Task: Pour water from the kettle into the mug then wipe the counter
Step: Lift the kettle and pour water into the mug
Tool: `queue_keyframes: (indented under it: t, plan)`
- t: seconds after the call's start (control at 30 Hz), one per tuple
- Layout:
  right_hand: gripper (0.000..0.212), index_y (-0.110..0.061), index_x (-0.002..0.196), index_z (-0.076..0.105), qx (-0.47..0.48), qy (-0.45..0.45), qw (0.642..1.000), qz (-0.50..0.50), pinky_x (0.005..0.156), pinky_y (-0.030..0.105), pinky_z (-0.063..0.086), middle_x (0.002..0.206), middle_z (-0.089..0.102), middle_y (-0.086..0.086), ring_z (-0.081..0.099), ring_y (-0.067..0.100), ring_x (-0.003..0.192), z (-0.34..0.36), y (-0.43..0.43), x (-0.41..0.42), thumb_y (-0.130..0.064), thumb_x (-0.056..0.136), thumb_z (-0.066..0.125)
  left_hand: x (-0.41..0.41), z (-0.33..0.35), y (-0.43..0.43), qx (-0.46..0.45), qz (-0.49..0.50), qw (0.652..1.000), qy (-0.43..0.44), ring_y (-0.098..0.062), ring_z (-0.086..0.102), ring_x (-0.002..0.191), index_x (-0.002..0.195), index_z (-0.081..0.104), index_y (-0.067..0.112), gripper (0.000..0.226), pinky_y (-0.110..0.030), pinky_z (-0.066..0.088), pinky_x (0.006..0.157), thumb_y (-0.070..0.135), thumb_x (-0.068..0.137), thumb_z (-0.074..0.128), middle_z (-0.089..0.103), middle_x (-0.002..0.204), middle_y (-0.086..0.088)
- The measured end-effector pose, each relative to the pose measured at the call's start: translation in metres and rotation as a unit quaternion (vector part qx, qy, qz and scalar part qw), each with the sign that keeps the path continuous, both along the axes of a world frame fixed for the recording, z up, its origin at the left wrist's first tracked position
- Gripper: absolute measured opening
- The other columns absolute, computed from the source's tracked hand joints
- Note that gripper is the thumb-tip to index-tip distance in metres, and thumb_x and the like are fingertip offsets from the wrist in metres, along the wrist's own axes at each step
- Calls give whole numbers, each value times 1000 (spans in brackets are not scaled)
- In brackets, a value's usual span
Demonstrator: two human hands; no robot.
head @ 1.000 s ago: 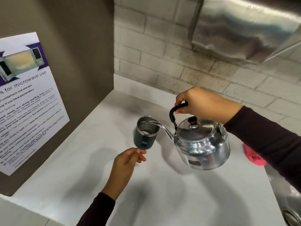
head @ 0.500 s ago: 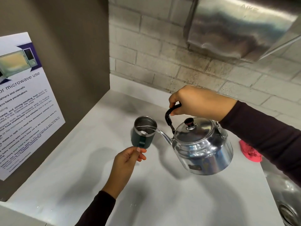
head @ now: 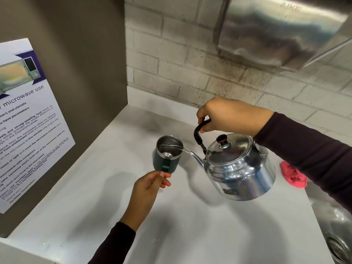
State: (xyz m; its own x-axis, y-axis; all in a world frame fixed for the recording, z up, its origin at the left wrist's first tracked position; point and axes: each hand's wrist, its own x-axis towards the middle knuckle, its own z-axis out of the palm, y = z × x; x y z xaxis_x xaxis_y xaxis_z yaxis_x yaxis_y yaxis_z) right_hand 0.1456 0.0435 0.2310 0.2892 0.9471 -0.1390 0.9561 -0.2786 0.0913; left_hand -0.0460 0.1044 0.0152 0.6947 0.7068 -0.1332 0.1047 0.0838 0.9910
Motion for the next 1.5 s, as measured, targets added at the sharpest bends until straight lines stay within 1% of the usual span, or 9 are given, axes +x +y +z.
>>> queue_keyframes:
  t: [0.3, 0.4, 0.67, 0.83, 1.03, 1.13, 1.3, 1.43, 1.5]
  plan:
    - [18, -17, 92, 68, -4, -7, 1000, 3, 47, 25, 31, 68, 45, -11, 42, 8, 57, 3, 4, -2, -31, 80, 69, 2, 0, 0, -5, -1, 1000, 1, -10, 65, 73, 74, 72, 35, 32, -28, 51, 78, 24, 93, 49, 74, 72, 9]
    - [18, -18, 92, 68, -5, -10, 1000, -2, 48, 25, 31, 67, 44, -12, 41, 6, 57, 4, 5, -1, -32, 80, 69, 2, 1, 0, -3, -2, 1000, 1, -6, 65, 70, 74, 72, 36, 33, -22, 49, 73, 25, 93, 49, 74, 72, 10]
    - [21, -17, 93, 68, -6, -14, 1000, 0, 50, 23, 33, 82, 56, -2, 49, 15, 66, 4, 9, -1, -33, 79, 70, 3, -1, 1, -2, -7, 1000, 0, -4, 65, 70, 75, 72, 36, 32, -22, 48, 73, 25, 93, 49, 74, 73, 10]
    - [22, -16, 93, 69, -12, -14, 1000, -3, 47, 24, 30, 75, 53, -4, 43, 8, 59, 7, 12, -1, -33, 79, 70, 4, -3, 2, 2, -8, 1000, -4, -12, 66, 74, 75, 73, 36, 33, -28, 52, 77, 24, 93, 49, 75, 75, 6]
    - [22, -16, 94, 69, -13, -15, 1000, -3, 47, 23, 28, 79, 53, -3, 41, 6, 59, 9, 11, -1, -32, 79, 71, 5, -3, 2, 8, -13, 1000, -8, -7, 66, 72, 74, 72, 39, 35, -21, 51, 73, 22, 94, 48, 75, 74, 7]
    - [21, -16, 93, 68, -9, -14, 1000, -7, 47, 24, 27, 72, 49, -8, 41, 5, 58, 9, 10, 0, -32, 80, 70, 5, -1, 2, 9, -14, 1000, -10, -5, 66, 71, 73, 72, 39, 36, -16, 50, 69, 22, 94, 48, 75, 75, 9]
    - [17, -21, 90, 68, 35, -2, 999, -26, 47, 24, 28, 66, 45, -16, 42, 2, 58, 3, -9, 8, -34, 80, 69, 8, -1, -1, 5, -21, 1000, -14, -6, 65, 71, 75, 72, 35, 33, -21, 50, 72, 23, 93, 49, 75, 74, 7]
    - [19, -24, 88, 66, 103, 32, 991, -84, 51, 28, 44, 69, 58, -7, 56, 14, 62, -15, -40, 20, -39, 78, 70, 11, -2, -6, 9, -33, 999, -8, -8, 66, 73, 77, 72, 32, 30, -22, 50, 74, 24, 94, 48, 75, 75, 7]
    - [21, -24, 81, 65, 134, 66, 980, -135, 48, 27, 43, 65, 58, -7, 54, 12, 55, -27, -60, 29, -43, 76, 71, 15, -3, -10, 16, -42, 999, -2, -8, 66, 73, 78, 72, 32, 31, -24, 51, 75, 21, 94, 48, 75, 74, 8]
